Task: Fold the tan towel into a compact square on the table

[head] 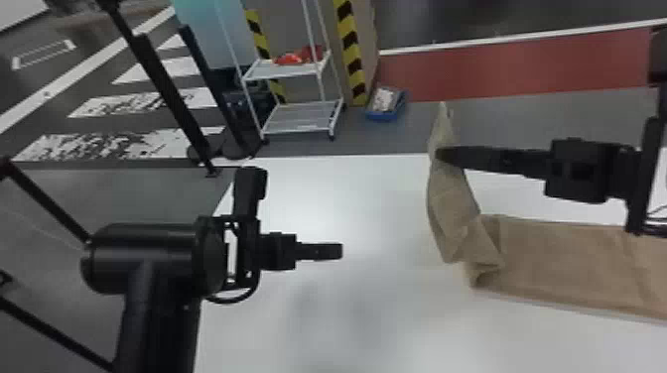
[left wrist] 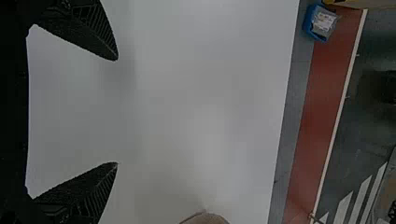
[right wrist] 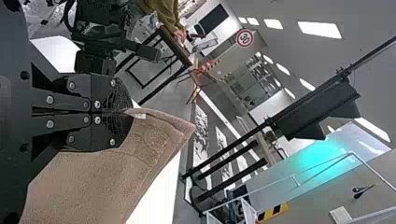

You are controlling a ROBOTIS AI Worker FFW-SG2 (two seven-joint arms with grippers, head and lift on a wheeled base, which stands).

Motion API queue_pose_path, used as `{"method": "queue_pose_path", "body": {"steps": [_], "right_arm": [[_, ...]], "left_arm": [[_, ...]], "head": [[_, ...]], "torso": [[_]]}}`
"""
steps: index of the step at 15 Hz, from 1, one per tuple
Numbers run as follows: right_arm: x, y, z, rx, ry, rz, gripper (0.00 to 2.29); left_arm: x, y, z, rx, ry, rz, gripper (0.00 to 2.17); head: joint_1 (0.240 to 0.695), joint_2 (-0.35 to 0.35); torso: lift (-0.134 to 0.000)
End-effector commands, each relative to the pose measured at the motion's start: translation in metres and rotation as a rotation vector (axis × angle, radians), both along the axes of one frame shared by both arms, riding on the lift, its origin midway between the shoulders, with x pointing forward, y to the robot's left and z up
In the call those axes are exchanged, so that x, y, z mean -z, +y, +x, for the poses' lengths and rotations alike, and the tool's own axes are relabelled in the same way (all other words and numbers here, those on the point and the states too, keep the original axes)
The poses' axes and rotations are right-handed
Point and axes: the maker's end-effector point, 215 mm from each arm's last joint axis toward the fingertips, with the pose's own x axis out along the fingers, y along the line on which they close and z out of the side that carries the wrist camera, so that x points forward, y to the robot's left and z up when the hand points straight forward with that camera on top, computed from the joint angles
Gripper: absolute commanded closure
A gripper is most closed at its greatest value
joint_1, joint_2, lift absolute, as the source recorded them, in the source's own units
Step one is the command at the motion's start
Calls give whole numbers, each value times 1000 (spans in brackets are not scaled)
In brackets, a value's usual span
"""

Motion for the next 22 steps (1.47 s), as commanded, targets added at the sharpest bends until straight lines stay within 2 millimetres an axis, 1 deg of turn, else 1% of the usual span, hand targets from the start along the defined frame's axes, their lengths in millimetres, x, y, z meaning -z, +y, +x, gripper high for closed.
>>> {"method": "queue_pose_path", "body": {"steps": [1,2,4,5,6,10,11,12,13,14,16,19,20,21,22], "right_arm": [[-1,-5,2,11,1,5,1328],[2,-5,3,10,10,7,1328],[-6,-2,5,-7,2,32,1328],[-15,0,7,-11,-18,56,1328],[-15,2,9,-20,-14,78,1328],[-2,6,16,-32,35,118,1328],[0,5,16,-28,38,116,1328],[9,3,15,-20,52,109,1328],[11,0,13,-19,62,121,1328],[9,-2,14,-19,68,137,1328],[7,-5,16,-18,72,150,1328],[9,-5,13,-40,97,189,1328],[7,-8,10,-39,97,198,1328],[0,-17,7,-24,81,201,1328],[-1,-25,-2,-13,81,202,1328]], "left_arm": [[-1,0,1,1,-1,2,80],[-1,1,1,1,-1,3,80],[-1,1,1,1,-1,3,80],[0,1,0,1,0,3,80],[1,1,-1,-1,3,3,80],[0,5,0,-5,-2,4,80],[-1,6,0,-6,-2,3,80],[-2,9,0,-9,-7,2,80],[-2,10,1,-9,-9,4,80],[-3,12,1,-8,-12,11,80],[-3,11,1,-6,-11,10,80],[-2,11,-1,-4,-8,4,80],[-2,13,-1,-9,-7,4,80],[-1,13,-3,-10,-5,1,80],[2,15,-6,-13,1,-2,80]], "head": [[695,339],[695,337],[695,334],[695,333],[695,334],[695,340],[695,343],[695,343],[695,344],[695,344],[695,344],[695,341],[695,340],[695,340],[695,339]], "torso": [[-124],[-124],[-124],[-124],[-124],[-124],[-124],[-124],[-124],[-124],[-124],[-124],[-124],[-124],[-124]]}}
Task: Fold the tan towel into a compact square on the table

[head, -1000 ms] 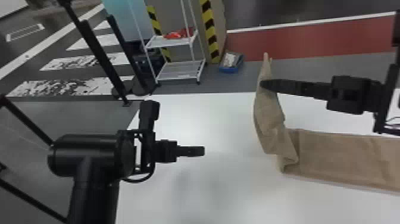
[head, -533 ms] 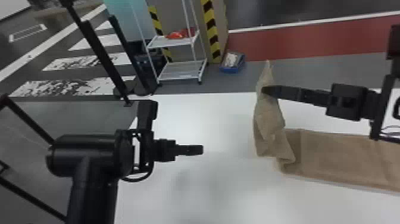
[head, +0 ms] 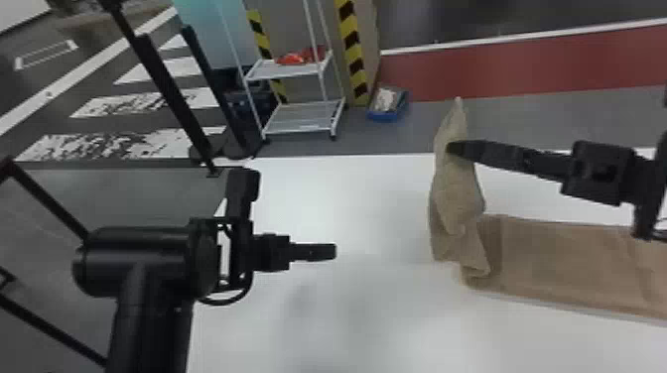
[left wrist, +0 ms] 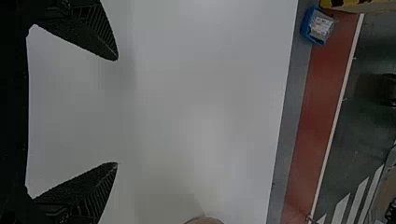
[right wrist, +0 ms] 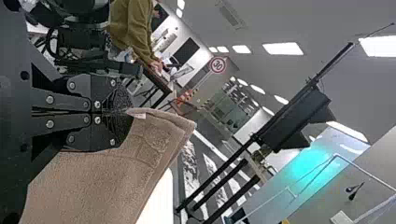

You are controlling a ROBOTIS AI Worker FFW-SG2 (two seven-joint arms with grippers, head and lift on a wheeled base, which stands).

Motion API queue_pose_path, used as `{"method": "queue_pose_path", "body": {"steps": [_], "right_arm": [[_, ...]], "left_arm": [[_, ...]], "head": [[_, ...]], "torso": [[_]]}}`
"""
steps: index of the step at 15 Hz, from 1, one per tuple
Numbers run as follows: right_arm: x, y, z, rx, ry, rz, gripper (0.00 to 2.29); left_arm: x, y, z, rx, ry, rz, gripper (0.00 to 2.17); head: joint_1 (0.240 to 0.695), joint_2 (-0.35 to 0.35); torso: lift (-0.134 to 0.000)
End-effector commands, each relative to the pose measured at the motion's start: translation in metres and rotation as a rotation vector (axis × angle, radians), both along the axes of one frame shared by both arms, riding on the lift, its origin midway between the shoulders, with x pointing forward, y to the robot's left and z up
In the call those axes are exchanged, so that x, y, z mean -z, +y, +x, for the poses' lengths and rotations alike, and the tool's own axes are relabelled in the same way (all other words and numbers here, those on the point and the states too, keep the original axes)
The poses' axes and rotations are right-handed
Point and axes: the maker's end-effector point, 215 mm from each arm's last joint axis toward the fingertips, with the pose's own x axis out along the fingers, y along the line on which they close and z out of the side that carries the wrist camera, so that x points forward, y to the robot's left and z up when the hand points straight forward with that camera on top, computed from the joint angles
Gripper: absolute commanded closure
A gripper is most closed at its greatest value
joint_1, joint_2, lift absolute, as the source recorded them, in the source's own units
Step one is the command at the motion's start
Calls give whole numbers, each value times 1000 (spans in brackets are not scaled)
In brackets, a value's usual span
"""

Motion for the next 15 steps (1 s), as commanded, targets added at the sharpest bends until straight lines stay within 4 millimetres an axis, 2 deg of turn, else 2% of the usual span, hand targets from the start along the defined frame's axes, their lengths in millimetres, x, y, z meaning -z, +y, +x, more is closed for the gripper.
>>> {"method": "queue_pose_path", "body": {"steps": [1,3,6,8,15], "right_arm": [[-7,-20,-14,27,-7,12,1328],[-4,-50,-16,68,30,18,1328],[2,-81,-9,131,49,42,1328],[5,-94,-5,142,80,59,1328],[29,-142,-21,205,164,134,1328]], "left_arm": [[3,3,-4,-5,7,-2,80],[4,-2,-3,5,9,3,80],[8,-16,-3,33,15,10,80],[10,-22,-4,46,20,14,80],[16,-27,-1,54,26,20,80]], "head": [[695,337],[695,330],[695,287],[695,243],[695,180]], "torso": [[-124],[-124],[-124],[-124],[-124]]}}
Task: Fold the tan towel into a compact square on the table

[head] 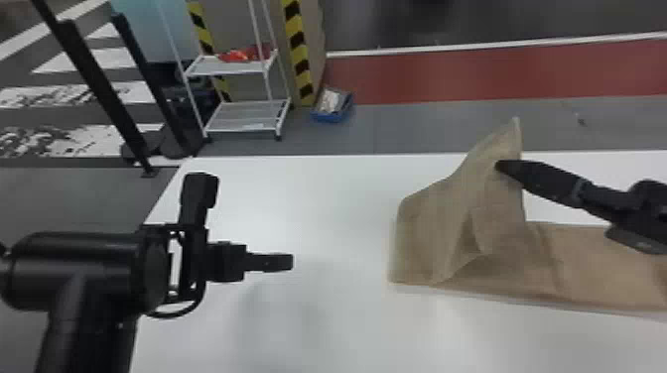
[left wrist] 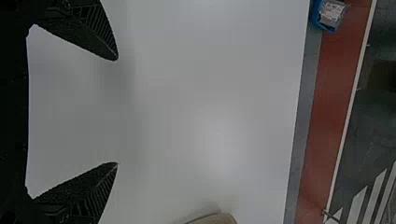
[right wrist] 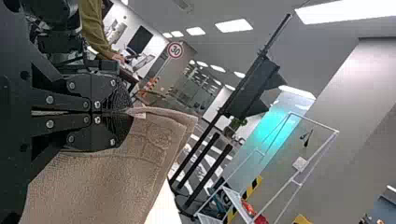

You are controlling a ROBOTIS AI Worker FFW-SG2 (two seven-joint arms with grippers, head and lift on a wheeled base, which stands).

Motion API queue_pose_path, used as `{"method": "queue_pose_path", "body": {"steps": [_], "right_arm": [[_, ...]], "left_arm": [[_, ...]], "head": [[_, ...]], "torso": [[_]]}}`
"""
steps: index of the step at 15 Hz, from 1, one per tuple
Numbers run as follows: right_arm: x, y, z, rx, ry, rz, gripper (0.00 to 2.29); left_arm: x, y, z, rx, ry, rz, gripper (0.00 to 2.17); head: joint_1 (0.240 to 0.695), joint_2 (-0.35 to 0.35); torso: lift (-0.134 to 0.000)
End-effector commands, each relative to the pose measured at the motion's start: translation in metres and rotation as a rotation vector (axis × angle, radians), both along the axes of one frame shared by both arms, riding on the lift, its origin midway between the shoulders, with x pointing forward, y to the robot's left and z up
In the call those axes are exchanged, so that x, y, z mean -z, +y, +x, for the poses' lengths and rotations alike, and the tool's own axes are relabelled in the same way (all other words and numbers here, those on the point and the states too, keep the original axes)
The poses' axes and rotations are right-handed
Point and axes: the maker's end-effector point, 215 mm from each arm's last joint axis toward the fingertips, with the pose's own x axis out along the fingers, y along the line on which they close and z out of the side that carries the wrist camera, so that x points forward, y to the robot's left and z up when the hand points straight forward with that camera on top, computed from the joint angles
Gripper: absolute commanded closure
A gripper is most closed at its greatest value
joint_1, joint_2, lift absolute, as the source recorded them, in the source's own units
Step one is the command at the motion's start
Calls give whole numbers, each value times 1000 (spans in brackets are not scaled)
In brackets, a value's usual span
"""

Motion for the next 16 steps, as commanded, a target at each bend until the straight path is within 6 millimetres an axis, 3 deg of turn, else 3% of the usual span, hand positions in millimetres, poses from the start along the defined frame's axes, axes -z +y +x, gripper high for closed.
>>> {"method": "queue_pose_path", "body": {"steps": [1,7,13,16], "right_arm": [[10,-19,-2,35,27,30,1328],[32,-72,14,115,71,35,1328],[40,-103,30,126,101,-5,1328],[52,-123,24,136,138,-32,1328]], "left_arm": [[2,-6,3,13,-1,2,80],[4,-13,7,27,-1,12,80],[7,-11,5,24,3,17,80],[7,-11,6,23,3,19,80]], "head": [[695,171],[695,100],[695,49],[695,30]], "torso": [[-124],[-124],[-124],[-124]]}}
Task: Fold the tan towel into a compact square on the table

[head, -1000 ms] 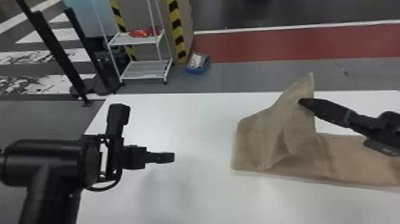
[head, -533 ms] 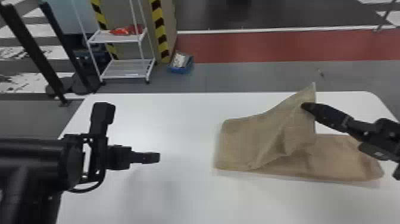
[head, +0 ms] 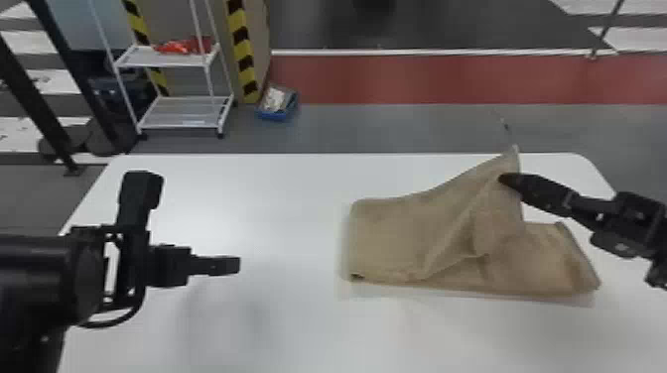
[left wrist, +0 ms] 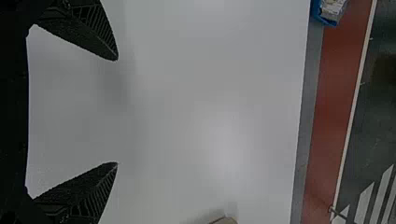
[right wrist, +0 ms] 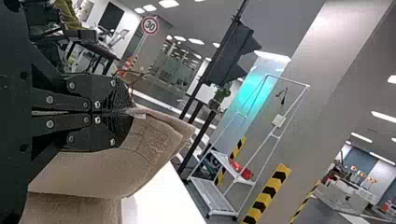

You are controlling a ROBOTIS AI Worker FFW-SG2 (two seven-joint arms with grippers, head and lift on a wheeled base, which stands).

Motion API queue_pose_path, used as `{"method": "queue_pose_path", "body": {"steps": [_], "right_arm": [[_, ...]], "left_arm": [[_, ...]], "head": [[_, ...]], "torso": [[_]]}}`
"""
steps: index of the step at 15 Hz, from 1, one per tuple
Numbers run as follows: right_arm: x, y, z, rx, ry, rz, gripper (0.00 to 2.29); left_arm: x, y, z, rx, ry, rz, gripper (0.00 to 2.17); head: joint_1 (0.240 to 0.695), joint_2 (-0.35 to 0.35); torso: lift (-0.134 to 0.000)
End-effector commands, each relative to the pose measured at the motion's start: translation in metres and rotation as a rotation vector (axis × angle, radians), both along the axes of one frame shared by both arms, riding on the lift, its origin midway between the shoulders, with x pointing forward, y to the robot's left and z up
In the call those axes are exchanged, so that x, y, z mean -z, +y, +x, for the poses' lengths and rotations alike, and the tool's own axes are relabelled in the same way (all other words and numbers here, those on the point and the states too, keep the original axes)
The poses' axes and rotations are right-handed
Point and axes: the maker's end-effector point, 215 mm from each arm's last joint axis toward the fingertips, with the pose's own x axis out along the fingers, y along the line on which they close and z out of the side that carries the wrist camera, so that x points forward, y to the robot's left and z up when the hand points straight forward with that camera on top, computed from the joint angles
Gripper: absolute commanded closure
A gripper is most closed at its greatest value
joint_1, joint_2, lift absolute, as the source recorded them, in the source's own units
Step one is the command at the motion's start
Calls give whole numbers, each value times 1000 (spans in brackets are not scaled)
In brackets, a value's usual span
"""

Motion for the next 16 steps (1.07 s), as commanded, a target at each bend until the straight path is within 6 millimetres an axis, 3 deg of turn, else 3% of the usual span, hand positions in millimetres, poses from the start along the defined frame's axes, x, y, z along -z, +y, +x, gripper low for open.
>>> {"method": "queue_pose_path", "body": {"steps": [1,6,9,12,16], "right_arm": [[15,-21,-5,22,41,-17,1328],[25,-66,4,88,77,-25,1328],[22,-68,14,86,84,-16,1328],[38,-78,17,96,125,-2,1328],[67,-116,21,167,152,-17,1328]], "left_arm": [[-1,0,1,0,-1,0,80],[3,-5,1,9,5,7,80],[5,-9,-1,15,9,13,80],[10,-7,-6,10,20,11,80],[14,-7,-3,15,10,12,80]], "head": [[695,24],[695,-23],[695,-59],[695,-67],[695,-86]], "torso": [[-124],[-124],[-124],[-124],[-124]]}}
